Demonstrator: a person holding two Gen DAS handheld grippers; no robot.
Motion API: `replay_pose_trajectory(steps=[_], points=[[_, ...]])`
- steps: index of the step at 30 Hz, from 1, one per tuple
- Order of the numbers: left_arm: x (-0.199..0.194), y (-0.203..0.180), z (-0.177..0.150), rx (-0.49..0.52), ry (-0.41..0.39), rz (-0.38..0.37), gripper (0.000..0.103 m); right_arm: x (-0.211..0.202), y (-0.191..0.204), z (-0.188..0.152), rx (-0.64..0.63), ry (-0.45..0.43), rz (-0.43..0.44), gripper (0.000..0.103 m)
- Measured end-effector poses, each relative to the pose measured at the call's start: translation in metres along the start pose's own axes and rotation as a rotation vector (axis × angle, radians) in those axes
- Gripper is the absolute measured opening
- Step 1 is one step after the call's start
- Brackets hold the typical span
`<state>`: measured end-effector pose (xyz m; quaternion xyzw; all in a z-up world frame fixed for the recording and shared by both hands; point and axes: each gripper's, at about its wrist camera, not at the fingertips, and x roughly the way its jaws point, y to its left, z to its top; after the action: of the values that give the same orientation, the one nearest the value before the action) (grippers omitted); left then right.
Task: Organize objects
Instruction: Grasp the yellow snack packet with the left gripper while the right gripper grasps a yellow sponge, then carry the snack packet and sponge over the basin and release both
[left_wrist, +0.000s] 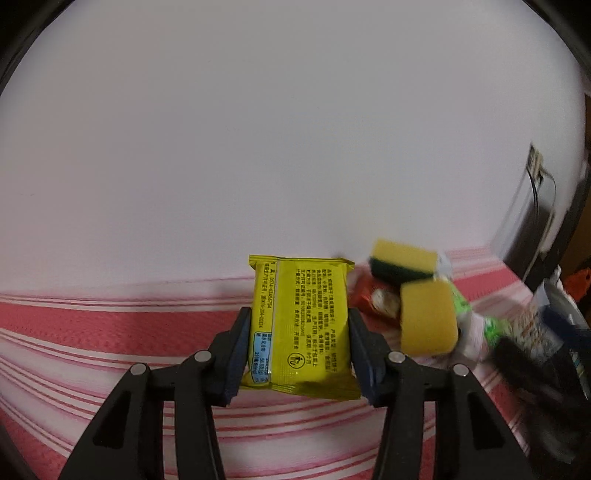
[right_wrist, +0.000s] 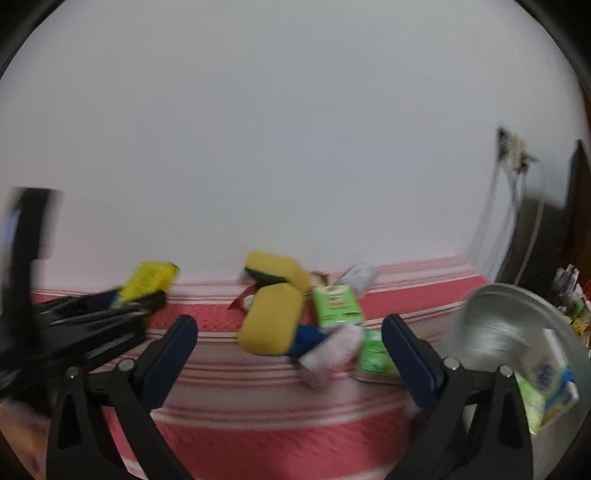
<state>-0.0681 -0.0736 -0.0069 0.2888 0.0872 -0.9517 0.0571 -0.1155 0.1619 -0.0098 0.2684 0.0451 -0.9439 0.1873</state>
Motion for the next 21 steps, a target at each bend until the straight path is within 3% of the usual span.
replay_pose_trajectory(steps=[2, 6, 9, 14, 19, 21], points=[[-0.001, 0.011, 0.003, -0.028, -0.005, 0.011, 0.052, 0.029, 0.002, 0.006, 0.033, 0.068, 0.003, 0.089], [0.005, 0.023, 0.007, -0.041, -0.001, 0.069, 0.052, 0.077, 0.0, 0.009, 0.079, 0.18, -0.037, 0.087], [-0.002, 0.021, 0.005, -0.031, -0.007, 0.099, 0.052, 0.104, 0.003, 0.008, 0.087, 0.26, -0.056, 0.077], [-0.003, 0.021, 0.005, -0.039, -0.003, 0.089, 0.052, 0.119, 0.012, 0.011, 0.005, 0.295, -0.175, 0.066], [-0.006, 0.025, 0.005, -0.05, 0.001, 0.07, 0.052, 0.107, 0.011, 0.008, -0.025, 0.271, -0.152, 0.053], [-0.007, 0.03, 0.005, -0.061, 0.006, 0.022, 0.052, 0.093, 0.011, 0.009, 0.001, 0.233, -0.119, 0.049]])
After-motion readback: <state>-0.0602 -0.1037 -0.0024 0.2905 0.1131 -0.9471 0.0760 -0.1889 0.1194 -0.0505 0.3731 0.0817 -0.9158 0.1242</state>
